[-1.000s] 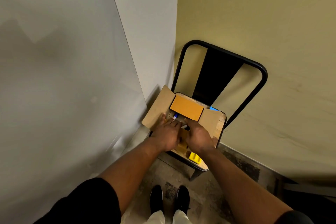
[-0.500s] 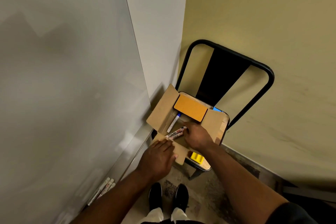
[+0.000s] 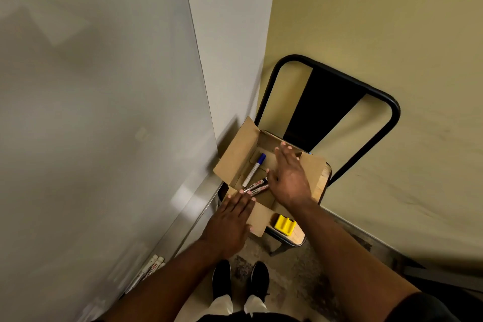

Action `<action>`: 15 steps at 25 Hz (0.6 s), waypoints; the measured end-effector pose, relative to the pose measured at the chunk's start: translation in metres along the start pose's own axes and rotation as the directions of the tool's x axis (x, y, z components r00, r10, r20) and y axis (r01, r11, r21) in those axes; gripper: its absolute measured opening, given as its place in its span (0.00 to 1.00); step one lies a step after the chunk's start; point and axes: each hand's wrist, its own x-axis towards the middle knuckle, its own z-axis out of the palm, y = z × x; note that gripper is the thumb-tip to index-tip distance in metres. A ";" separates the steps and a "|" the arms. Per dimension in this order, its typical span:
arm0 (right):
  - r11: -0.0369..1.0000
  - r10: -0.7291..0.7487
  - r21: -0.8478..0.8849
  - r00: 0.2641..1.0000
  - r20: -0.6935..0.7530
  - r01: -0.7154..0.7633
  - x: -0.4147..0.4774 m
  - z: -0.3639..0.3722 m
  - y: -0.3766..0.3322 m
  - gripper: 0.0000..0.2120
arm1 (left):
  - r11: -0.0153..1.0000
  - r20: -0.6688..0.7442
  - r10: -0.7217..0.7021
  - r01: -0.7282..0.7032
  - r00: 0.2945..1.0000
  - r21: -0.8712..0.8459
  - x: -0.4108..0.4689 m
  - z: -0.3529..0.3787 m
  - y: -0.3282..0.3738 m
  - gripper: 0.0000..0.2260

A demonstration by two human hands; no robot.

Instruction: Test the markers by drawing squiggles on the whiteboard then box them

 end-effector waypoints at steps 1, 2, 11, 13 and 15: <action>0.999 0.030 -0.027 0.999 0.011 -0.029 0.009 -0.002 0.001 0.33 | 1.000 -0.004 -0.001 0.001 1.000 0.001 0.000 0.001 0.000 0.30; 0.997 0.057 -0.059 0.998 0.028 -0.055 0.020 -0.005 0.004 0.35 | 1.000 -0.008 0.000 0.000 1.000 0.003 -0.001 0.001 -0.001 0.30; 0.945 0.229 -0.287 0.945 0.233 -0.158 0.087 0.019 0.030 0.38 | 1.000 -0.004 -0.009 0.009 1.000 -0.010 0.001 -0.002 0.001 0.29; 0.954 0.159 -0.280 0.975 0.153 -0.112 0.084 0.017 0.025 0.37 | 1.000 -0.004 -0.009 0.009 1.000 -0.017 0.001 -0.003 0.001 0.29; 0.979 0.025 -0.202 1.000 0.015 -0.021 0.072 0.017 0.011 0.31 | 0.999 -0.014 -0.014 0.013 1.000 -0.041 0.002 -0.004 0.000 0.28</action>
